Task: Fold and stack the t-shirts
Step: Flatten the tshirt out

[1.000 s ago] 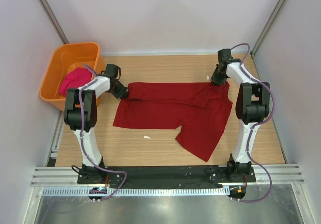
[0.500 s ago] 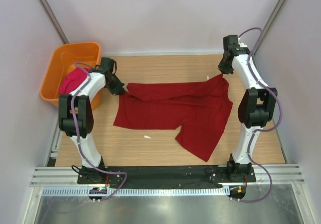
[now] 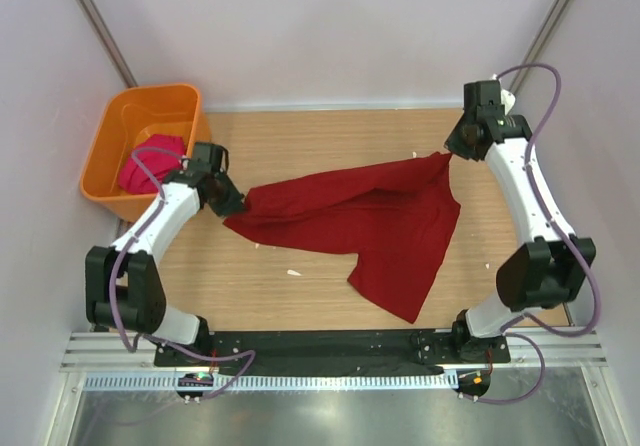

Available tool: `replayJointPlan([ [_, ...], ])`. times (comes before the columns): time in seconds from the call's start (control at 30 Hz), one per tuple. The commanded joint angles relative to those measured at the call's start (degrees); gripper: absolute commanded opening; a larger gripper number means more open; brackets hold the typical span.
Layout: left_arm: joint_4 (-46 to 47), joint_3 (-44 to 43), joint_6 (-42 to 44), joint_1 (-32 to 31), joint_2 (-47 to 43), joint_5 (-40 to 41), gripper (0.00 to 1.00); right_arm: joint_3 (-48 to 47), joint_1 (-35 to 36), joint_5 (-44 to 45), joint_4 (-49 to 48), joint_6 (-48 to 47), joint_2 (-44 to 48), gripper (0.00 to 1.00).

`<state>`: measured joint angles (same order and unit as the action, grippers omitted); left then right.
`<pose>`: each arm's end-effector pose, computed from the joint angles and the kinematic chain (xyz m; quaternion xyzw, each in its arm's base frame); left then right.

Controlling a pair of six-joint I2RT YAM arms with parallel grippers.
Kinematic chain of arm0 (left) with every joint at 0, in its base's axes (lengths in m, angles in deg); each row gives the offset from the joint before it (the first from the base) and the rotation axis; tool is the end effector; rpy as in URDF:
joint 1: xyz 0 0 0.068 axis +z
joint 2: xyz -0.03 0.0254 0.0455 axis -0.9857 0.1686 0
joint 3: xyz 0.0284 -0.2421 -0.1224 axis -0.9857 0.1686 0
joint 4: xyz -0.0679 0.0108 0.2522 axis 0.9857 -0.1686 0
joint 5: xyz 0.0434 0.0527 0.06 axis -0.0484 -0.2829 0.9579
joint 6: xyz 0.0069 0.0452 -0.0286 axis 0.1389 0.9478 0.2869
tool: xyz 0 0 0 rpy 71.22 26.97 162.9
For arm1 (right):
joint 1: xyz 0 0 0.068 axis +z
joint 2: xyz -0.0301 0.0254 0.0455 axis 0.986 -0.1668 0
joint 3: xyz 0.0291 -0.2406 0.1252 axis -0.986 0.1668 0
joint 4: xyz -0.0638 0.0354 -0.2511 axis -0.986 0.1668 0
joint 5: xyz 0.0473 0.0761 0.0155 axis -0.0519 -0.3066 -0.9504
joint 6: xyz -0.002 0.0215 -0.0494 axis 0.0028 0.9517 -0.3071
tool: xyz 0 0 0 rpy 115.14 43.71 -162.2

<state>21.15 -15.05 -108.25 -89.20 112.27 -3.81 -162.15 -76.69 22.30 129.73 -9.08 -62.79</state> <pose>0.2975 -0.0483 0.2511 -0.3022 0.9158 -0.1405 0.2243 0.3408 0.0138 0.3609 0.2625 0.8919 0.0029 0.3684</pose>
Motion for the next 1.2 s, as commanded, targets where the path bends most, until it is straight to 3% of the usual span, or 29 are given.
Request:
replayJointPlan([
  [0.0, -2.72, 9.64, -1.52, -4.09, -6.05, 2.15, 0.03, 7.74, 1.13, -2.16, -0.55, 0.9, 6.72, 0.01],
  [0.13, -0.79, 19.7, -3.81, -5.95, -10.02, 2.06, 0.28, 14.7, 1.66, -2.42, -0.83, 0.38, 12.79, 0.01],
  [0.33, -0.88, 22.52, -4.34, -5.95, -13.79, 4.26, 0.5, 17.61, 1.83, -3.04, 0.32, -1.2, 16.4, 0.01],
  [0.6, 5.97, 21.82, -4.52, -5.86, -11.26, 0.4, 0.46, 18.4, 1.83, -3.92, 0.23, -1.91, 16.93, 0.01],
  [0.9, 7.65, 19.1, -3.73, -5.95, -3.79, -2.5, 0.46, 18.31, 1.75, -4.09, -0.47, -1.91, 15.97, 0.01],
  [1.1, 8.7, 18.48, -4.16, -6.21, -2.73, -4.79, 0.34, 19.36, 1.83, -4.18, -1.26, -1.91, 15.79, 0.01],
  [1.17, 8.97, 18.66, -4.34, -6.65, -2.47, -4.79, 0.35, 19.36, 1.74, -4.18, -1.26, -1.82, 15.61, 0.01],
])
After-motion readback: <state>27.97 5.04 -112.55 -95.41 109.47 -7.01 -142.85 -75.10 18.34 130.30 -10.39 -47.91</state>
